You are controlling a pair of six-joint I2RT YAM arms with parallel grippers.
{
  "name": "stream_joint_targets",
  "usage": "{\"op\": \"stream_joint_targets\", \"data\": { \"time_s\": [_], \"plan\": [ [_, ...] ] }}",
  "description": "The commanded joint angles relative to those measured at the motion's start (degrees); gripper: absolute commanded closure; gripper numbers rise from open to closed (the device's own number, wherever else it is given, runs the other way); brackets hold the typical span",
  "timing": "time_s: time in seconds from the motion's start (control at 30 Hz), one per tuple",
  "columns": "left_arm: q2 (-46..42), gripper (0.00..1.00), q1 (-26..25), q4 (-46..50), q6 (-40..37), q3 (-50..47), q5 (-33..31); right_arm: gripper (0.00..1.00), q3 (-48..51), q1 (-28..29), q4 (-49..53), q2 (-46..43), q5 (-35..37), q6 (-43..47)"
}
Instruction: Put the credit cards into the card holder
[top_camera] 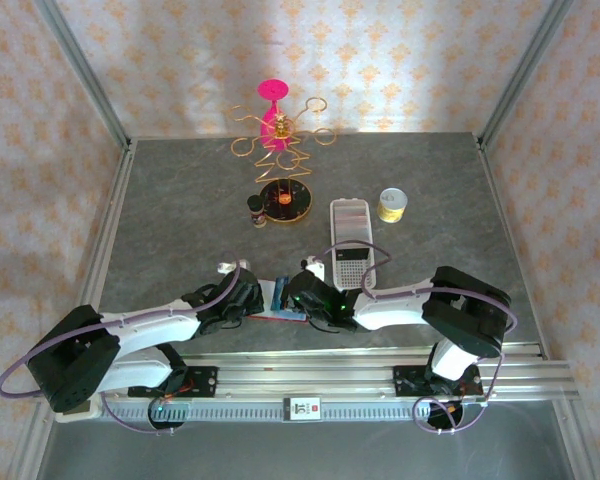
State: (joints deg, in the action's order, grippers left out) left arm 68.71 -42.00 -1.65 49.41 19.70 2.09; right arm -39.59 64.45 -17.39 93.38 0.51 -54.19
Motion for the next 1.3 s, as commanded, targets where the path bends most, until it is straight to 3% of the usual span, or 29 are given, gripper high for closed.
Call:
{"op": "stream_joint_targets", "data": {
  "time_s": [0.0, 0.3, 0.5, 0.6, 0.87, 1.1, 1.27],
  "plan": [
    [0.76, 1.00, 0.00, 3.67, -0.58, -2.39, -1.12, 1.00, 1.60, 0.05, -0.74, 1.36, -0.82, -3.07],
    [0.12, 0.95, 0.00, 3.84, -0.46, -2.35, -1.29, 1.00, 3.91, 0.06, -5.39, 1.50, -2.50, -7.56],
    [-1.44, 0.84, 0.01, 6.37, -1.07, -0.94, -3.41, 1.00, 3.77, 0.03, -5.42, 2.73, -2.88, -7.06],
    [-2.58, 0.73, 0.06, 7.67, -1.27, -0.14, -4.84, 1.00, 3.95, 0.06, -5.19, 2.69, -2.63, -6.90],
    [-4.10, 0.71, 0.08, 9.65, 0.16, -0.02, -9.27, 1.00, 4.14, 0.04, -5.37, 3.21, -2.78, -6.56],
    [-6.55, 0.65, 0.12, 7.93, -0.08, 0.24, -6.94, 1.00, 3.31, 0.05, -5.16, 4.65, -3.63, -5.86],
    [-11.67, 0.60, 0.07, 7.72, 0.15, -1.16, -9.08, 1.00, 2.78, 0.06, -4.39, 5.39, -3.41, -5.70]
  ]
}}
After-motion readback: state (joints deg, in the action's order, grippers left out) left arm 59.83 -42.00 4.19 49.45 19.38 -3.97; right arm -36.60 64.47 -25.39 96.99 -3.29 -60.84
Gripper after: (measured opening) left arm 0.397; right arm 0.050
